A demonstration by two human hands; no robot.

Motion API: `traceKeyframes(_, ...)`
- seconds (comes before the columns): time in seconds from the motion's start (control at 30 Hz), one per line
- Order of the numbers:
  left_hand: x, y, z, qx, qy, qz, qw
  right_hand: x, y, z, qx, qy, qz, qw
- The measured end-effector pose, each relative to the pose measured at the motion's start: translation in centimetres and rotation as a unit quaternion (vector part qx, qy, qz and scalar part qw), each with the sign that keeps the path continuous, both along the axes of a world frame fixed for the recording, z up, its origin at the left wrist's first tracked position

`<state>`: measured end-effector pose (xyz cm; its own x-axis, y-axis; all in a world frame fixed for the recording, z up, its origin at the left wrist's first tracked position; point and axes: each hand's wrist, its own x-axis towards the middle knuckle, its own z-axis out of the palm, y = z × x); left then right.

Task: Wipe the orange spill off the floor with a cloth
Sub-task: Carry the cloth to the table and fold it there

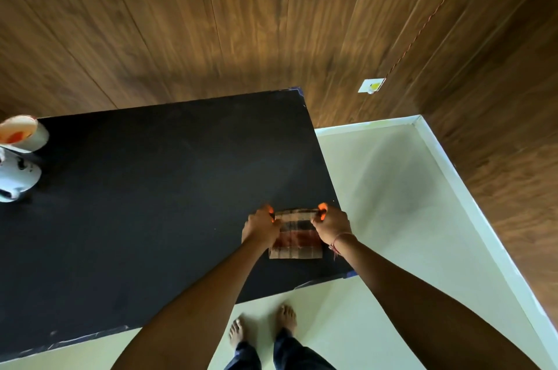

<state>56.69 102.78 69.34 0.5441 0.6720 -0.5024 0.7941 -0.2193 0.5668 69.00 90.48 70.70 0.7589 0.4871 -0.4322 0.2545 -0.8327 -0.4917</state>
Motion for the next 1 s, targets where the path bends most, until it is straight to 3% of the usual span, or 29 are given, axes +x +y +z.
traceKeyframes(0.23, -0.6, -0.3, -1.3, -0.039, 0.027, -0.014, 0.999, -0.8, -1.4, -1.2, 0.031, 0.055, -0.018, 0.998)
traceKeyframes(0.5, -1.1, -0.4, -1.4, 0.002, 0.024, 0.036, 0.999, -0.2, -0.6, -1.5, 0.059, 0.006, -0.01, 0.998)
traceKeyframes(0.57, -1.5, -0.6, -1.3, 0.053, 0.019, -0.033, 0.998, -0.5, -1.2, -1.3, 0.095, -0.069, 0.053, 0.992)
traceKeyframes(0.63, -1.8, -1.0, -1.4, 0.098, 0.006, -0.133, 0.986, -1.0, -1.7, -1.3, 0.105, -0.148, 0.207, 0.961)
traceKeyframes(0.7, -1.9, -1.6, -1.8, 0.126, 0.02, -0.198, 0.972, -1.5, -1.8, -1.7, 0.06, -0.15, 0.311, 0.937)
traceKeyframes(0.8, -2.1, -2.8, -2.6, 0.158, 0.074, -0.238, 0.955, -1.5, -2.2, -2.2, -0.017, -0.117, 0.326, 0.938)
traceKeyframes(1.0, -1.5, -5.8, -2.4, 0.198, 0.088, -0.27, 0.938, -0.3, -5.1, -1.6, -0.048, -0.135, 0.334, 0.932)
